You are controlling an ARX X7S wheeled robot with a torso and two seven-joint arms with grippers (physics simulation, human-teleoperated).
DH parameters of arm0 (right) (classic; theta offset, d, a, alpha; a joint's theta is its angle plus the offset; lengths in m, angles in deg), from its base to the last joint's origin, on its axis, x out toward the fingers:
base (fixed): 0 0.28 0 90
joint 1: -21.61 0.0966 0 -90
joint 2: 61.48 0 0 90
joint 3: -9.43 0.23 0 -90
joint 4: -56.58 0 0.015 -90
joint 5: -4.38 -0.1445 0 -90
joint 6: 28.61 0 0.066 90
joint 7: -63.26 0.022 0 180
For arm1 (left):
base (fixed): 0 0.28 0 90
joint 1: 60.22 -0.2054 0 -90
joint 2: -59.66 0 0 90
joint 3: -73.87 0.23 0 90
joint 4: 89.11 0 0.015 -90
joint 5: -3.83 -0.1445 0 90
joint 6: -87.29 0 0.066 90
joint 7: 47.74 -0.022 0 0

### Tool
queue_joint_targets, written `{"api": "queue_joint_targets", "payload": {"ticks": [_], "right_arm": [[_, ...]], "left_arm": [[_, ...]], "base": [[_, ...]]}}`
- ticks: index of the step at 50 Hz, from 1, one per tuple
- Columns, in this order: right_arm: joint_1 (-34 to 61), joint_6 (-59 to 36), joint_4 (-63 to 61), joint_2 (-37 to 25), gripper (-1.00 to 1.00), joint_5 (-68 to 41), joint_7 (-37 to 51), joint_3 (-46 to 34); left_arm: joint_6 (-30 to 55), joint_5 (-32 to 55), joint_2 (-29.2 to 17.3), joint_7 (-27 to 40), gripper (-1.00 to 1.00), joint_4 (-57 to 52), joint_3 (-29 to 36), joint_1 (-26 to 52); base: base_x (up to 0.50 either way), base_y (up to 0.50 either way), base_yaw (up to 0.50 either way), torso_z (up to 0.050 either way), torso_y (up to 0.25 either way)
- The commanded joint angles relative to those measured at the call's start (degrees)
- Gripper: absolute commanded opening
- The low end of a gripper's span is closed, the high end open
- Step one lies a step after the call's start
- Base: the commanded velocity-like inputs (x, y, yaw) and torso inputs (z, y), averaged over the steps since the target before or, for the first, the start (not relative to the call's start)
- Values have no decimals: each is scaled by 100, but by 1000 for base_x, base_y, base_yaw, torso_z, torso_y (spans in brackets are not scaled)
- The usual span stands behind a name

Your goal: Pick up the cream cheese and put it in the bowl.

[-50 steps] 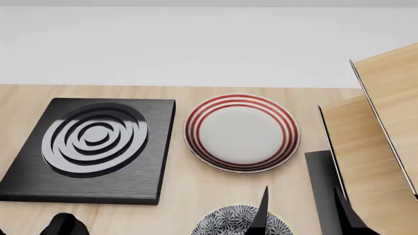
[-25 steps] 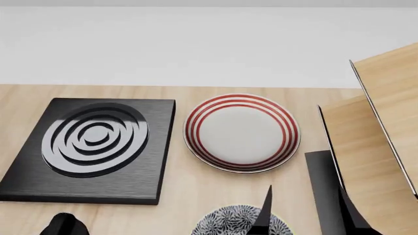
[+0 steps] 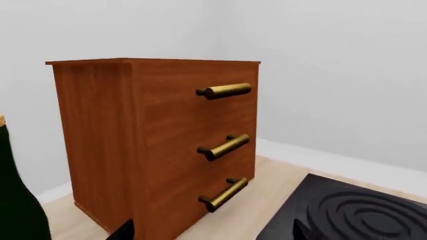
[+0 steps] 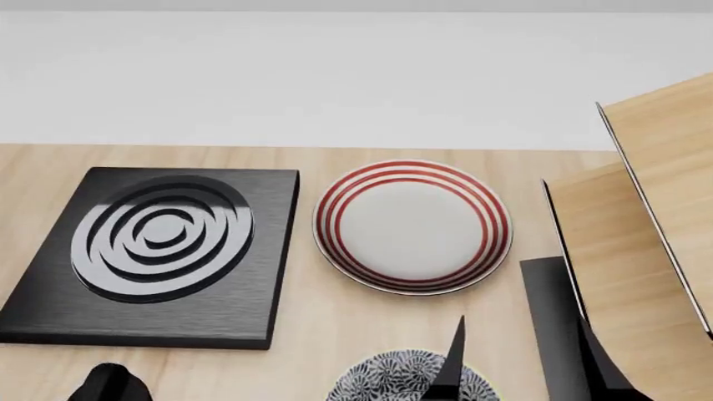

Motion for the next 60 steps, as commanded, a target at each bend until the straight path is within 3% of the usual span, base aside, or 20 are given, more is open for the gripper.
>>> {"api": "queue_joint_targets", "payload": {"ticks": [1,60], "right_arm": [[-2,34,37,-6,100,5,26,-14],[57,85,167,-48,100,21,133,-135]], "left_arm": [[-26,90,24,27,100,141,-27,-19],[-323,-17,6,169,100,503,298,-78]], "base": [[0,0,0,0,0],[0,0,0,0,0]]}}
